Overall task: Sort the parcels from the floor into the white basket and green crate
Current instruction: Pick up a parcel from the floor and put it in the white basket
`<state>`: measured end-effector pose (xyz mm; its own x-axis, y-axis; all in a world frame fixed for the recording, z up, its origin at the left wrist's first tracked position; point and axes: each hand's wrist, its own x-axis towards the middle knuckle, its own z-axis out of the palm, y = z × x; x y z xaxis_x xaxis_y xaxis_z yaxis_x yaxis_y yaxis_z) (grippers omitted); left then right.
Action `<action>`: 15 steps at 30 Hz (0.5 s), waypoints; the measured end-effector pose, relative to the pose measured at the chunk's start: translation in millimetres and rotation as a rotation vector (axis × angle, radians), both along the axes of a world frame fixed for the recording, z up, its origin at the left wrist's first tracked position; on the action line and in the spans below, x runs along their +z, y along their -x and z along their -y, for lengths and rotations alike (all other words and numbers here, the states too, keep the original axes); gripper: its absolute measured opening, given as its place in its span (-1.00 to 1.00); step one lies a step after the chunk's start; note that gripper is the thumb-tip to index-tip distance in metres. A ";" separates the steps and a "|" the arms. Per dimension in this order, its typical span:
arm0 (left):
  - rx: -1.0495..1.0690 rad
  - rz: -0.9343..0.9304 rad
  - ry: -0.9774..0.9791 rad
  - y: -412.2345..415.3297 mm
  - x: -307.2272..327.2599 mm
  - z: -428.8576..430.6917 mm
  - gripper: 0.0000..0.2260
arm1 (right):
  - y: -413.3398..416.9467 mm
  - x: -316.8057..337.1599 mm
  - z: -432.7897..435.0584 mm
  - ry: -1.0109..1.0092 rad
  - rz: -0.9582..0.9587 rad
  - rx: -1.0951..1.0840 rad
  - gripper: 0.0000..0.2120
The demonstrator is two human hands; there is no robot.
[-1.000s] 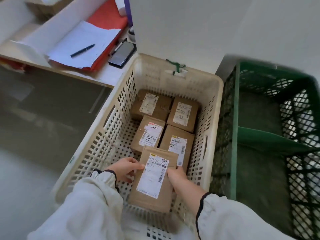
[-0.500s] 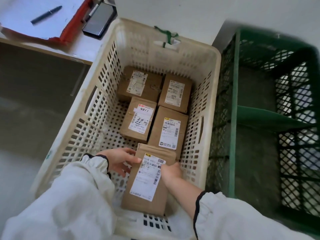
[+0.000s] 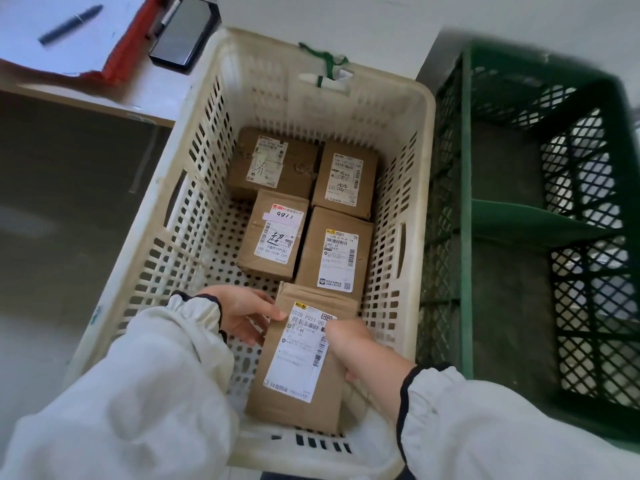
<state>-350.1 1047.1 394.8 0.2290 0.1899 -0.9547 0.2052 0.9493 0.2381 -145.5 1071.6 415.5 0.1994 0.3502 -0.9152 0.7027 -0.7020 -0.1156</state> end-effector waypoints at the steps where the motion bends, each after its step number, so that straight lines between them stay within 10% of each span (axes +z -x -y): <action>1: -0.008 -0.010 0.001 -1.1 0.1 -1.2 -0.61 | -0.6 1.9 -2.2 0.016 0.022 0.023 -0.68; 15: -0.029 0.030 -0.010 -6.7 -5.7 -2.3 -0.38 | -6.3 -5.7 5.7 -0.064 0.029 -0.005 -0.62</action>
<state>-343.3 1049.4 389.1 0.2627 0.1922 -0.9455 0.2253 0.9407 0.2538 -139.3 1065.8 409.9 0.2276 0.4066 -0.8848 0.7029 -0.6974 -0.1396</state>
